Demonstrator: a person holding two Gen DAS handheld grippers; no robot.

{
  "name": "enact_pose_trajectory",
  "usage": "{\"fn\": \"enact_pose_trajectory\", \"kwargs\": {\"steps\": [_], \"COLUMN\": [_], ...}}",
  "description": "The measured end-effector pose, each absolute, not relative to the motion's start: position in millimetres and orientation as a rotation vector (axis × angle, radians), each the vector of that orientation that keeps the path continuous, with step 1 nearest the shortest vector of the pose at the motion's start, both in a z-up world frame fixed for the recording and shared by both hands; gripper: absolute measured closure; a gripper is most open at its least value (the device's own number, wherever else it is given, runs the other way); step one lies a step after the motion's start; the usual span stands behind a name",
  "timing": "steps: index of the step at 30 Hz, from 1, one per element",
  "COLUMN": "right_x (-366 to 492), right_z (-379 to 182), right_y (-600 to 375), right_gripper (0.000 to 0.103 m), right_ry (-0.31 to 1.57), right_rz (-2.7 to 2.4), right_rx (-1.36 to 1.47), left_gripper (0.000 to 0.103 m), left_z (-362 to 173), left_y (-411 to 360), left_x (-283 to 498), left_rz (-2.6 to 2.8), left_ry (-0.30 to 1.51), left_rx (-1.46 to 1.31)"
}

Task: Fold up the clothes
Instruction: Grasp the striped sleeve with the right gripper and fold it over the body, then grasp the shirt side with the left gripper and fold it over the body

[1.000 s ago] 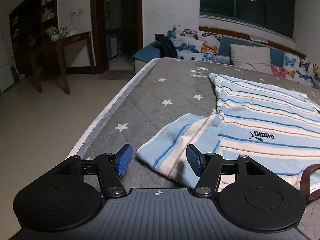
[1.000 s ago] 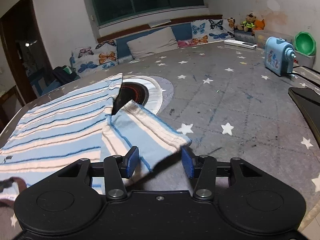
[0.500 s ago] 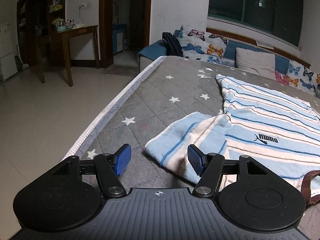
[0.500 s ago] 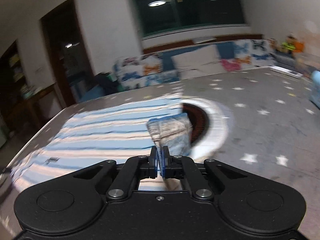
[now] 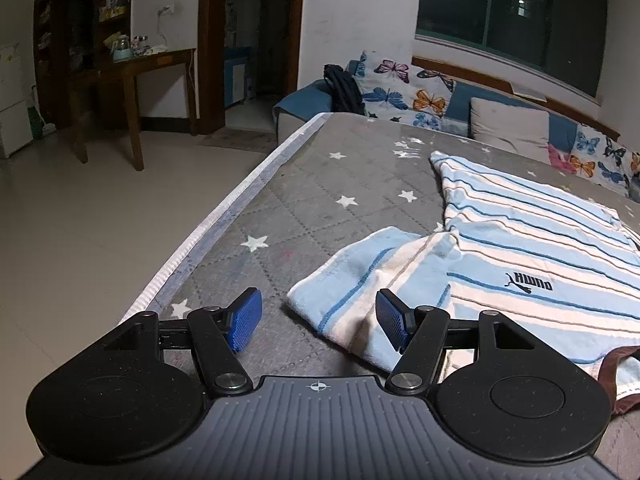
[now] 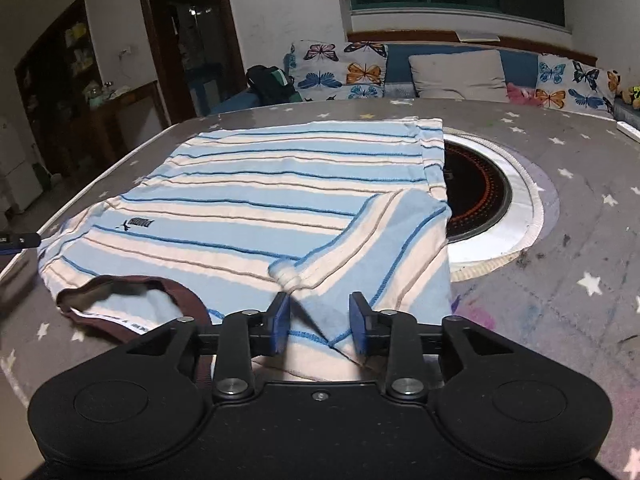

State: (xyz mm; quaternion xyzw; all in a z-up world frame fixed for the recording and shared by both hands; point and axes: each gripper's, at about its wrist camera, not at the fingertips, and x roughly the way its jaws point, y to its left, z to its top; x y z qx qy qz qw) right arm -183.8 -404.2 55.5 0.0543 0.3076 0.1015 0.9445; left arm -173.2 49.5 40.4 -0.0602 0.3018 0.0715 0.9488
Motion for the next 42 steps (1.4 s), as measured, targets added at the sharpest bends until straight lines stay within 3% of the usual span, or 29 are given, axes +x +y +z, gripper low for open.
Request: {"fn": "enact_pose_trajectory", "kwargs": {"steps": [17,21,33,34,36,38,39,42], "right_x": [-125,-106,-136,-138,-141,-144,-144,-145], "right_z": [50,36,38,38,39,40,39,38], "right_y": [-426,-428,-419,-420,-419,-418,-418,-417], "right_gripper": [0.070,0.071,0.070,0.070,0.070,0.070,0.070,0.070], "right_ry": [0.602,0.668,0.655,0.656,0.657,0.658,0.659,0.657], "right_rz": [0.082,0.091,0.106,0.108,0.105,0.107,0.107,0.104], "right_rx": [0.095,0.088,0.065,0.073,0.068,0.061,0.058,0.054], "left_gripper": [0.039,0.039,0.039,0.040,0.057,0.066,0.078,0.091], "left_z": [34,28,24,24,23,23,23,22], "left_y": [56,57,50,48,45,43,44,51], "left_x": [-167,-163,-154,-153,-149,-146,-144,-142], "left_rz": [0.167,0.165,0.186,0.188,0.193,0.193,0.197,0.191], "left_ry": [0.657,0.683,0.675,0.674,0.672,0.670,0.668,0.660], "left_rx": [-0.191,-0.210,-0.194,-0.189,-0.180,-0.181,-0.191,-0.279]}}
